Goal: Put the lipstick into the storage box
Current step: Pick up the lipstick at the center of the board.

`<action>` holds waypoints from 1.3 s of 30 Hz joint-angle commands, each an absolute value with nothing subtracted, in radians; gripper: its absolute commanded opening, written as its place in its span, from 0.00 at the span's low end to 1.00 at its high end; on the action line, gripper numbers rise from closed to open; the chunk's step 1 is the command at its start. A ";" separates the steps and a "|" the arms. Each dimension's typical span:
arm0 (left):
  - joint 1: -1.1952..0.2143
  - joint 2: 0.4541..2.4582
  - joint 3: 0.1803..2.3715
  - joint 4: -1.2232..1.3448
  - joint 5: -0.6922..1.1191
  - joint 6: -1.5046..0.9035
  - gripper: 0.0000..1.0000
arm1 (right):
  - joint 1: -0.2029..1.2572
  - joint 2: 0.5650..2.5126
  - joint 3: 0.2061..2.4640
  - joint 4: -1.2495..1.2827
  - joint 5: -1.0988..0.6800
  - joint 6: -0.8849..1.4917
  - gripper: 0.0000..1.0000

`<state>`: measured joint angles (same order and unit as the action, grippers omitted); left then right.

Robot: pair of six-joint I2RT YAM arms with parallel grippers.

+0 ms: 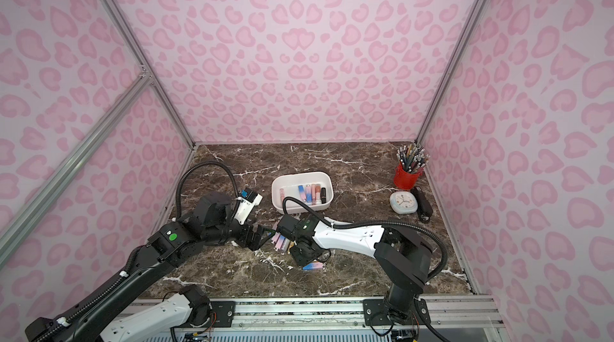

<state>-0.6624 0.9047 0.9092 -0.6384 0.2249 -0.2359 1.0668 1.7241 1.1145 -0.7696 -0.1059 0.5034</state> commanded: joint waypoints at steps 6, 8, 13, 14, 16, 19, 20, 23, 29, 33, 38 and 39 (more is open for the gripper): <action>-0.643 0.837 0.867 -0.593 0.241 -0.281 0.96 | 1.056 1.746 1.088 -0.752 -0.113 0.495 0.37; -0.642 0.812 0.851 -0.595 0.235 -0.296 0.96 | 1.044 1.743 1.074 -0.742 -0.115 0.495 0.37; -0.640 0.766 0.831 -0.607 0.220 -0.314 0.97 | 1.008 1.741 1.047 -0.711 -0.129 0.490 0.37; -0.640 0.764 0.830 -0.612 0.219 -0.314 0.97 | 1.001 1.741 1.048 -0.710 -0.129 0.486 0.37; -0.640 0.758 0.829 -0.620 0.216 -0.316 0.97 | 0.990 1.742 1.050 -0.711 -0.124 0.477 0.37; -0.639 0.747 0.823 -0.621 0.213 -0.318 0.97 | 0.979 1.742 1.048 -0.712 -0.117 0.472 0.37; -0.638 0.743 0.822 -0.621 0.212 -0.320 0.97 | 0.973 1.742 1.047 -0.710 -0.114 0.470 0.36; -0.638 0.738 0.820 -0.623 0.209 -0.318 0.97 | 0.959 1.743 1.047 -0.710 -0.106 0.467 0.35; -0.638 0.738 0.822 -0.622 0.210 -0.319 0.97 | 0.935 1.740 1.033 -0.699 -0.102 0.470 0.31; -0.638 0.743 0.825 -0.616 0.210 -0.315 0.97 | 0.928 1.734 1.027 -0.704 -0.085 0.474 0.26; -0.638 0.764 0.831 -0.605 0.217 -0.311 0.97 | 0.906 1.726 1.037 -0.719 -0.072 0.488 0.24; -0.638 0.768 0.834 -0.602 0.221 -0.310 0.97 | 0.902 1.719 1.038 -0.726 -0.074 0.491 0.27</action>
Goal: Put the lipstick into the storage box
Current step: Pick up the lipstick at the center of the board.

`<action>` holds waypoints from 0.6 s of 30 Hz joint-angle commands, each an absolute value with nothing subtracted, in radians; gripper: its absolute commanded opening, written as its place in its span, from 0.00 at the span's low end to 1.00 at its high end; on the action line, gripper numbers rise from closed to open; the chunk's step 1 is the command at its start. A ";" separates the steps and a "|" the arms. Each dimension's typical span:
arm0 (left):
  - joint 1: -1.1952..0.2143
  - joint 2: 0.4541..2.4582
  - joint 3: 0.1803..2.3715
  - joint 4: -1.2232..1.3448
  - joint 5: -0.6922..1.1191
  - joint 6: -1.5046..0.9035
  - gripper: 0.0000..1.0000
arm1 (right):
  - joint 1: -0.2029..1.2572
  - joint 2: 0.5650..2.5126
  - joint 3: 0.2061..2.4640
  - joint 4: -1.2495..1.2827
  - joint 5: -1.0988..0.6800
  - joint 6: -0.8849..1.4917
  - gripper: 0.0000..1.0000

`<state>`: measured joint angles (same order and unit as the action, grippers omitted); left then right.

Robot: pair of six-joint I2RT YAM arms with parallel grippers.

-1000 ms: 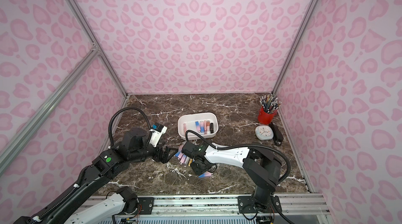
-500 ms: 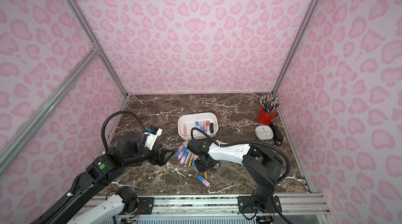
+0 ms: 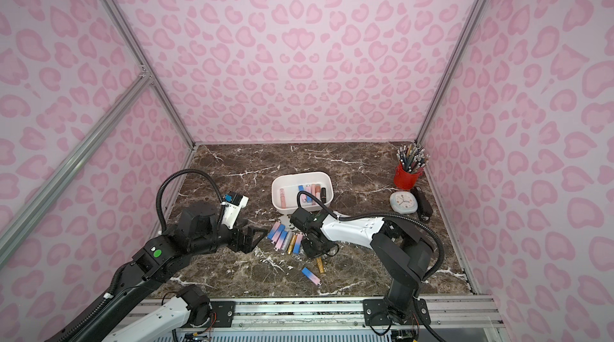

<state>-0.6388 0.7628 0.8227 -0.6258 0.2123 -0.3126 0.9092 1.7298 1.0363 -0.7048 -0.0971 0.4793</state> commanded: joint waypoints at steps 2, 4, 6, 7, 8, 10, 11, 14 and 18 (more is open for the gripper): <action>-0.638 0.776 0.837 -0.599 0.225 -0.309 0.97 | 0.902 1.699 1.035 -0.729 -0.077 0.495 0.31; -0.638 0.785 0.843 -0.599 0.227 -0.303 0.97 | 0.902 1.672 1.023 -0.729 -0.082 0.506 0.34; -0.638 0.796 0.848 -0.601 0.231 -0.299 0.97 | 0.902 1.649 1.006 -0.732 -0.087 0.519 0.35; -0.638 0.802 0.849 -0.600 0.235 -0.296 0.97 | 0.902 1.639 0.994 -0.730 -0.093 0.528 0.35; -0.638 0.806 0.851 -0.600 0.237 -0.294 0.97 | 0.903 1.631 0.981 -0.726 -0.095 0.535 0.35; -0.638 0.817 0.853 -0.597 0.242 -0.294 0.97 | 0.903 1.614 0.949 -0.715 -0.105 0.553 0.36; -0.638 0.819 0.853 -0.595 0.244 -0.294 0.97 | 0.905 1.609 0.938 -0.713 -0.106 0.563 0.36; -0.638 0.824 0.854 -0.595 0.247 -0.294 0.97 | 0.909 1.593 0.901 -0.696 -0.113 0.586 0.35; -0.637 0.826 0.851 -0.593 0.249 -0.296 0.97 | 0.917 1.594 0.874 -0.659 -0.139 0.605 0.35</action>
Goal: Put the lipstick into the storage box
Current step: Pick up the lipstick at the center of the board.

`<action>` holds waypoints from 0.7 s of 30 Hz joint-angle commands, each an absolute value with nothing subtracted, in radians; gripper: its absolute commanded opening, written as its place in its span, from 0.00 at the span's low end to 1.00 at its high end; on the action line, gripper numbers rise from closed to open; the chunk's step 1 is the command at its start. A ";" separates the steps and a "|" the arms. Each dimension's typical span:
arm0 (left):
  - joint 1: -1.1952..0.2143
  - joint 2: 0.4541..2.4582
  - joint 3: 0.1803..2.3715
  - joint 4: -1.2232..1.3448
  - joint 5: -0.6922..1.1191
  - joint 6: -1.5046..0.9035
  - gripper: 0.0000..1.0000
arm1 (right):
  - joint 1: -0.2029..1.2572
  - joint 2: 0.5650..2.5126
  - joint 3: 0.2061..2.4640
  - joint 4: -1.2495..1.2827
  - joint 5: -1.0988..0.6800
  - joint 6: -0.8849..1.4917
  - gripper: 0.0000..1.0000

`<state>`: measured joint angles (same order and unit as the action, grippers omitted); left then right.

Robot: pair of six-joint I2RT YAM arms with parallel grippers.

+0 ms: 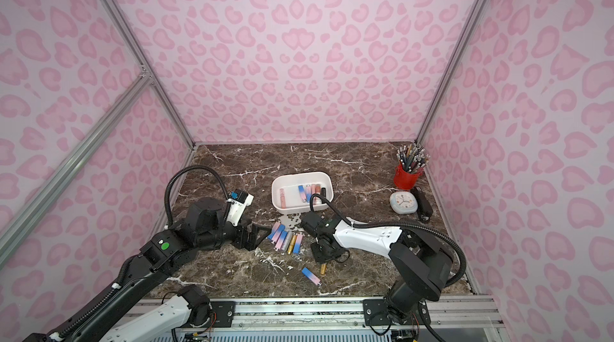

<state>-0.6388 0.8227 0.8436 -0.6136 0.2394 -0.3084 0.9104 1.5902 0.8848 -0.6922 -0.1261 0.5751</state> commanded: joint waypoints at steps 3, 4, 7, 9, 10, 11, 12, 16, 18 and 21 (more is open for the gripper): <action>-0.638 0.829 0.854 -0.595 0.250 -0.297 0.97 | 0.929 1.614 0.883 -0.655 -0.142 0.613 0.34; -0.638 0.828 0.855 -0.595 0.249 -0.298 0.97 | 0.936 1.618 0.885 -0.655 -0.140 0.618 0.32; -0.638 0.825 0.859 -0.596 0.242 -0.299 0.97 | 0.947 1.623 0.885 -0.655 -0.124 0.632 0.27; -0.638 0.827 0.858 -0.600 0.243 -0.298 0.97 | 0.949 1.628 0.882 -0.661 -0.113 0.638 0.24; -0.638 0.826 0.857 -0.599 0.244 -0.297 0.97 | 0.949 1.632 0.881 -0.665 -0.105 0.642 0.22; -0.638 0.825 0.856 -0.600 0.244 -0.297 0.97 | 0.949 1.636 0.882 -0.670 -0.096 0.643 0.21; -0.638 0.825 0.854 -0.601 0.244 -0.296 0.97 | 0.949 1.640 0.886 -0.678 -0.086 0.644 0.19; -0.638 0.823 0.854 -0.601 0.242 -0.295 0.97 | 0.948 1.644 0.909 -0.705 -0.040 0.637 0.16; -0.638 0.823 0.856 -0.601 0.239 -0.294 0.97 | 0.943 1.648 0.934 -0.723 -0.024 0.628 0.15; -0.638 0.822 0.857 -0.600 0.232 -0.294 0.97 | 0.930 1.659 0.976 -0.742 -0.015 0.609 0.15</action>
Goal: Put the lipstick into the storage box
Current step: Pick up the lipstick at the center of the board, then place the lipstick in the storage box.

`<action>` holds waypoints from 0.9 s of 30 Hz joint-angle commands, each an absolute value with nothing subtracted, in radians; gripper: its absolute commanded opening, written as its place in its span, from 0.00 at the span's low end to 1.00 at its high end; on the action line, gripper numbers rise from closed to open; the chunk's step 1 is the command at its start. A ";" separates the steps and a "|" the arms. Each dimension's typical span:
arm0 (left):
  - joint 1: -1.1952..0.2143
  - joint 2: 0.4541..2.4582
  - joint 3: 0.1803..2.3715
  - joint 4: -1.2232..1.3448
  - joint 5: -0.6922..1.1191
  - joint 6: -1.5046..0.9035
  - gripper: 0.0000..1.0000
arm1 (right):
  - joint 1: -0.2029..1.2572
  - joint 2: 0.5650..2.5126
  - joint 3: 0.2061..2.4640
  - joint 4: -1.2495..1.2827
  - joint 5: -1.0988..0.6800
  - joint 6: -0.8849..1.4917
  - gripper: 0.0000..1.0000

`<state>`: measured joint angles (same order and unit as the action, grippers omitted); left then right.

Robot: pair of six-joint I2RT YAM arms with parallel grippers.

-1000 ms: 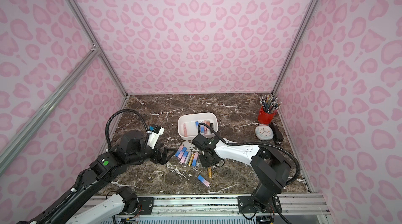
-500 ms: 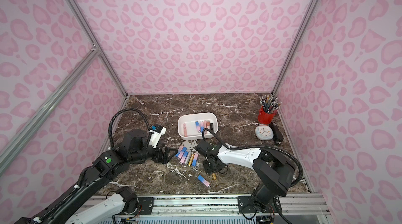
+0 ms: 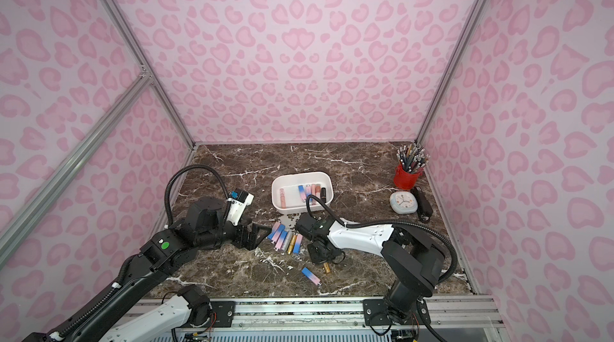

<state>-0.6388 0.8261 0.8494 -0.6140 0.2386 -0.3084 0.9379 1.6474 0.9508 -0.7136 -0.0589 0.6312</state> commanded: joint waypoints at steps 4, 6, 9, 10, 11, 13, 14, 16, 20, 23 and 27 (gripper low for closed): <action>-0.638 0.822 0.859 -0.600 0.223 -0.289 0.97 | 0.911 1.675 1.033 -0.770 -0.005 0.581 0.15; -0.638 0.819 0.861 -0.600 0.218 -0.290 0.97 | 0.897 1.679 1.069 -0.793 -0.004 0.562 0.15; -0.637 0.820 0.864 -0.604 0.211 -0.284 0.97 | 0.874 1.685 1.141 -0.838 0.000 0.531 0.15; -0.637 0.822 0.865 -0.606 0.209 -0.283 0.97 | 0.865 1.687 1.169 -0.852 0.001 0.522 0.15; -0.637 0.823 0.867 -0.607 0.206 -0.279 0.97 | 0.857 1.690 1.199 -0.867 0.002 0.510 0.15; -0.635 0.826 0.869 -0.608 0.202 -0.275 0.97 | 0.838 1.699 1.257 -0.888 0.000 0.488 0.15; -0.634 0.828 0.870 -0.607 0.201 -0.271 0.97 | 0.825 1.707 1.291 -0.902 0.000 0.476 0.15; -0.629 0.831 0.872 -0.602 0.199 -0.268 0.97 | 0.802 1.731 1.361 -0.925 0.000 0.451 0.15; -0.619 0.841 0.877 -0.591 0.200 -0.261 0.97 | 0.741 1.795 1.522 -0.955 -0.005 0.405 0.15; -0.611 0.850 0.879 -0.581 0.205 -0.258 0.97 | 0.705 1.870 1.635 -0.969 -0.004 0.365 0.15; -0.601 0.867 0.881 -0.564 0.221 -0.255 0.97 | 0.660 2.008 1.802 -0.990 -0.017 0.309 0.15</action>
<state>-0.6075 0.8597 0.8677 -0.6060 0.2028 -0.2672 0.6800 1.9472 1.7390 -0.9543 -0.0200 0.3710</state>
